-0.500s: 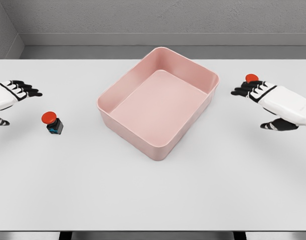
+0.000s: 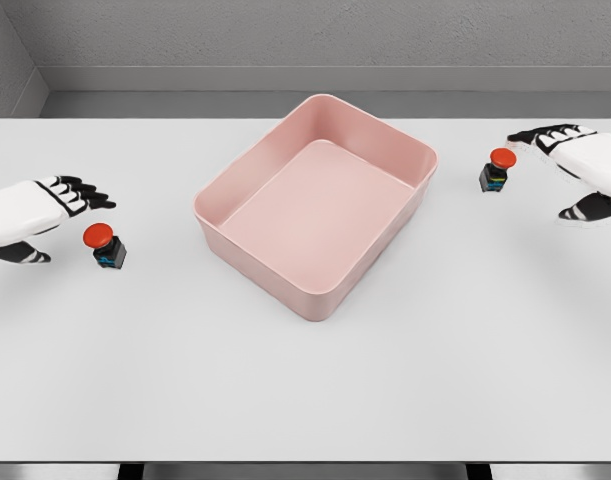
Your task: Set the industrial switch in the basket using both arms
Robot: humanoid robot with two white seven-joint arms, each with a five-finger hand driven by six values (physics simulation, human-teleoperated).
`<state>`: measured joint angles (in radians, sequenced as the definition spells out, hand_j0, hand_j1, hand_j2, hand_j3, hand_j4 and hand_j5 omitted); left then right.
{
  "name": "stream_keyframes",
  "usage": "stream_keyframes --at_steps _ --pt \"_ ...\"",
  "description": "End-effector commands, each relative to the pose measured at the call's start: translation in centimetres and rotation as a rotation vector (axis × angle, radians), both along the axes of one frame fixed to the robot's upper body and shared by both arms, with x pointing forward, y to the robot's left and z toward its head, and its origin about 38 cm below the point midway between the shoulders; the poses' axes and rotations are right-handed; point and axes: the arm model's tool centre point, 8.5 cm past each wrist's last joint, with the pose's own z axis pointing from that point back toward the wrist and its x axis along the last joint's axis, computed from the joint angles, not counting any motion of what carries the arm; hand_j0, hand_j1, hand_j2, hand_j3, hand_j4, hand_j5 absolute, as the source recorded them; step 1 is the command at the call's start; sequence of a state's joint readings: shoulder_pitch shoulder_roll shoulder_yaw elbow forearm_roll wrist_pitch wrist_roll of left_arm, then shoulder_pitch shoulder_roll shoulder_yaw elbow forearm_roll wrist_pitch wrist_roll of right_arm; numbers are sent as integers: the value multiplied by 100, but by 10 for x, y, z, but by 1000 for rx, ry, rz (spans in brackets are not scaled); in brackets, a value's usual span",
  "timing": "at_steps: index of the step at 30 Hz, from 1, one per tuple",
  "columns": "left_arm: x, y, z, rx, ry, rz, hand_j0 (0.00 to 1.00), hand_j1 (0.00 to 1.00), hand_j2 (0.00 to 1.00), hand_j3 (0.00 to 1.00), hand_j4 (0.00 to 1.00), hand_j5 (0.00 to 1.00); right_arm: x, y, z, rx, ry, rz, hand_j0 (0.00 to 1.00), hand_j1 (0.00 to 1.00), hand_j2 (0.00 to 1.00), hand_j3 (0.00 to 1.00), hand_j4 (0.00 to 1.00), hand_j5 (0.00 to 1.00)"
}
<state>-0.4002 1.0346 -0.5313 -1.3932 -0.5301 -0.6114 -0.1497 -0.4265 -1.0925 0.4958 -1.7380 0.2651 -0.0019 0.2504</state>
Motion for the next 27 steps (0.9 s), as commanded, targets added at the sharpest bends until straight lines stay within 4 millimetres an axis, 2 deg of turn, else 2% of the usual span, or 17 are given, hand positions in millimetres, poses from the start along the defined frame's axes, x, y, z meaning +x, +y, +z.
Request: stream_keyframes --at_steps 1,5,6,8,10,11,17,22,25,27 --pt "1 -14 -12 -11 10 -23 100 100 100 100 100 100 2 9 -41 -11 162 -47 100 100 100 100 100 100" --pt "3 -26 -20 -10 12 -46 100 100 100 100 100 100 34 14 -39 -14 168 -86 100 100 100 100 100 100" --pt "3 -30 -23 0 14 -55 100 100 100 100 100 100 43 21 -42 -22 179 -80 100 100 100 100 100 100" --pt "3 -31 -24 4 12 -59 100 100 100 100 100 100 63 22 -51 -48 232 -122 100 100 100 100 100 100" --pt "3 -35 -26 19 8 -72 100 100 100 100 100 100 71 16 -53 -52 253 -151 100 100 100 100 100 100" --pt "3 -38 -26 22 4 -79 100 100 100 100 100 100 77 24 -55 -51 300 -141 100 100 100 100 100 100" --pt "3 -41 -26 59 17 -93 98 98 98 98 98 98 90 35 -54 -78 366 -152 100 100 100 100 100 100" --pt "0 -43 -28 90 38 -103 58 58 58 58 58 58 111 35 -52 -84 409 -193 100 100 100 100 100 100" --pt "0 -43 -27 93 37 -106 48 48 48 48 48 48 120 38 -50 -98 421 -205 100 100 100 100 100 100" --pt "0 -43 -27 94 37 -105 42 42 42 42 42 42 123 33 -51 -100 427 -227 100 100 100 100 100 100"
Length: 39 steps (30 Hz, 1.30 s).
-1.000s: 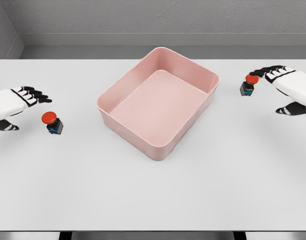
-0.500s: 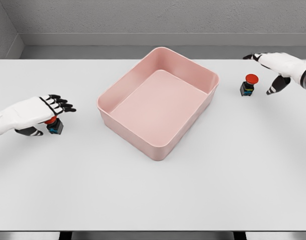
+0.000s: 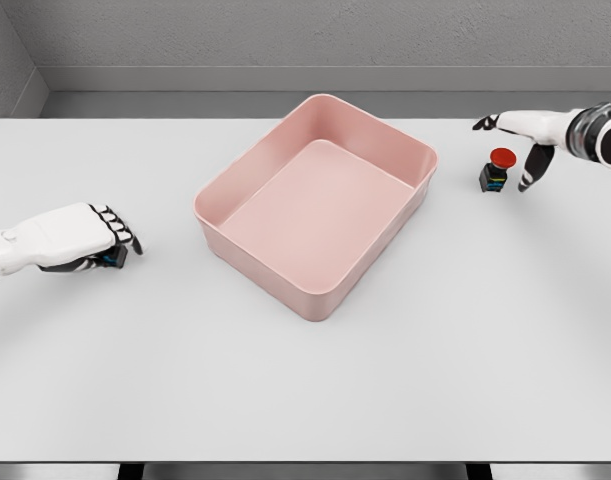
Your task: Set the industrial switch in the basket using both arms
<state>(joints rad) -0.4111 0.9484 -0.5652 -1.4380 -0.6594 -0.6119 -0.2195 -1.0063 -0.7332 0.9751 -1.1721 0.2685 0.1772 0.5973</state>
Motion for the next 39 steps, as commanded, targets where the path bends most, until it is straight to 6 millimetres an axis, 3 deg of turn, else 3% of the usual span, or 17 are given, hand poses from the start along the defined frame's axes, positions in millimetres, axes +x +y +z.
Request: stream_keyframes --at_steps 1,5,11,16,23,24,31,39 --pt "0 0 1 0 1 1 39 39 39 39 39 39 2 -4 -16 -17 45 -25 100 100 100 100 100 100" --pt "0 2 2 1 0 3 30 30 30 30 30 30 10 2 -20 -32 60 -30 100 100 100 100 100 100" --pt "2 2 7 -10 -11 7 27 27 27 27 27 27 11 4 -26 -50 75 -29 100 100 100 100 100 100" --pt "15 -9 45 -23 -110 -26 27 27 27 27 27 27 11 0 -27 -54 83 -38 82 82 82 82 82 82" --pt "26 -25 80 -52 -200 -63 27 27 27 27 27 27 11 -6 -28 -61 88 -53 60 60 60 60 60 60" --pt "28 -30 83 -61 -210 -72 27 27 27 27 27 27 11 -6 -29 -61 89 -53 54 54 54 54 54 54" --pt "41 -72 100 -156 -272 -138 27 27 27 27 27 27 11 -7 -27 -62 85 -50 39 39 39 39 39 39" --pt "46 -120 110 -240 -310 -220 28 28 28 28 28 28 11 -6 -25 -62 79 -46 38 38 38 38 38 38"
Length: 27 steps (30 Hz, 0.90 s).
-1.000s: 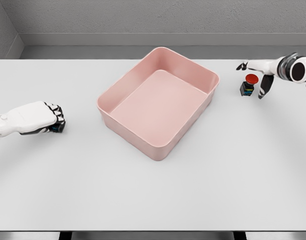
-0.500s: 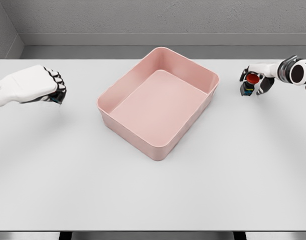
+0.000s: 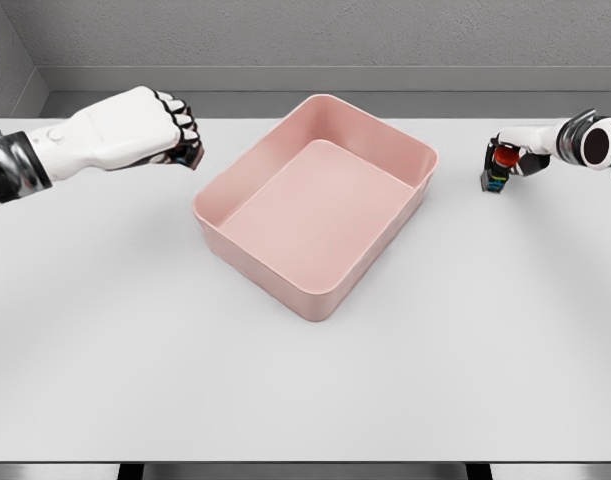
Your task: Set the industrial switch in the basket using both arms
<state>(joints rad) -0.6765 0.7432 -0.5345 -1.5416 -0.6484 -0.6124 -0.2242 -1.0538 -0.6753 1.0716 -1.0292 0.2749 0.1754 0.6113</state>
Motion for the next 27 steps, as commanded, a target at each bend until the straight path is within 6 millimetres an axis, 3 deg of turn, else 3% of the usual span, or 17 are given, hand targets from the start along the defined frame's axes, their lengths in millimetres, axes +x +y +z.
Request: stream_keyframes --at_steps 1,9,15,19,25,27 --pt "0 -23 -4 -39 5 -43 28 28 28 28 28 28 0 0 2 1 -5 0 38 38 38 38 38 38" --pt "-5 -89 -20 -31 23 -179 29 29 29 29 29 29 4 -5 26 -2 -50 1 38 38 38 38 38 38" --pt "-12 -126 -39 23 45 -257 32 32 32 32 32 32 4 11 61 2 -121 63 38 38 38 38 38 38" --pt "-13 -137 -42 41 50 -281 53 53 53 53 53 53 3 15 76 6 -152 82 38 38 38 38 38 38" --pt "-15 -141 -44 46 53 -293 100 100 100 100 100 100 -3 35 107 55 -232 144 38 38 38 38 38 38" --pt "-13 -138 -43 46 51 -286 100 100 100 100 100 100 -7 47 116 67 -256 181 38 38 38 38 38 38"
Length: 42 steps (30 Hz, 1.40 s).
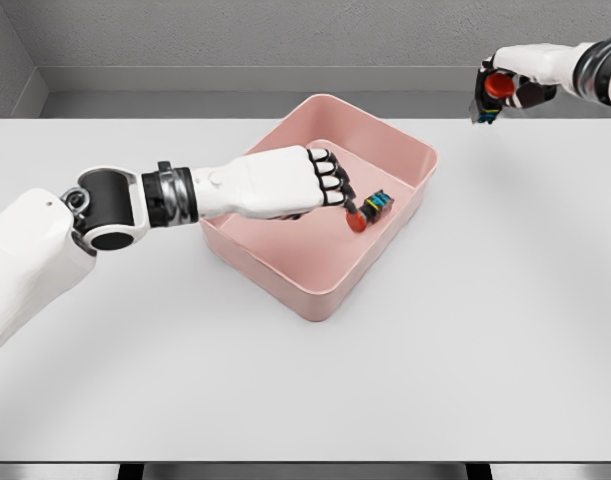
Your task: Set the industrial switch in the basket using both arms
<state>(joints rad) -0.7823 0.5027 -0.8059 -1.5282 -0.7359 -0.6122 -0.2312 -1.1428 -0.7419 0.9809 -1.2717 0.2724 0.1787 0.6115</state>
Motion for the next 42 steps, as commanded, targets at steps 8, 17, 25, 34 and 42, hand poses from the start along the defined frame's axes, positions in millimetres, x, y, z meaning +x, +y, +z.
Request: stream_keyframes --at_steps 8,17,25,34,42 --pt "12 92 31 -19 -4 167 100 100 100 100 100 100 -21 56 18 18 -59 169 38 38 38 38 38 38" --pt "-2 188 24 59 59 341 100 100 100 100 100 100 -40 144 -6 27 -19 377 38 38 38 38 38 38" --pt "-14 227 15 110 89 422 100 100 100 100 100 100 -40 168 -14 38 3 368 100 100 100 100 100 100" --pt "-14 230 17 93 99 427 100 100 100 100 100 100 -37 150 5 29 -38 343 100 100 100 100 100 100" --pt "-24 244 8 71 168 449 100 100 100 100 100 100 -72 -6 22 7 -117 252 100 100 100 100 100 100"
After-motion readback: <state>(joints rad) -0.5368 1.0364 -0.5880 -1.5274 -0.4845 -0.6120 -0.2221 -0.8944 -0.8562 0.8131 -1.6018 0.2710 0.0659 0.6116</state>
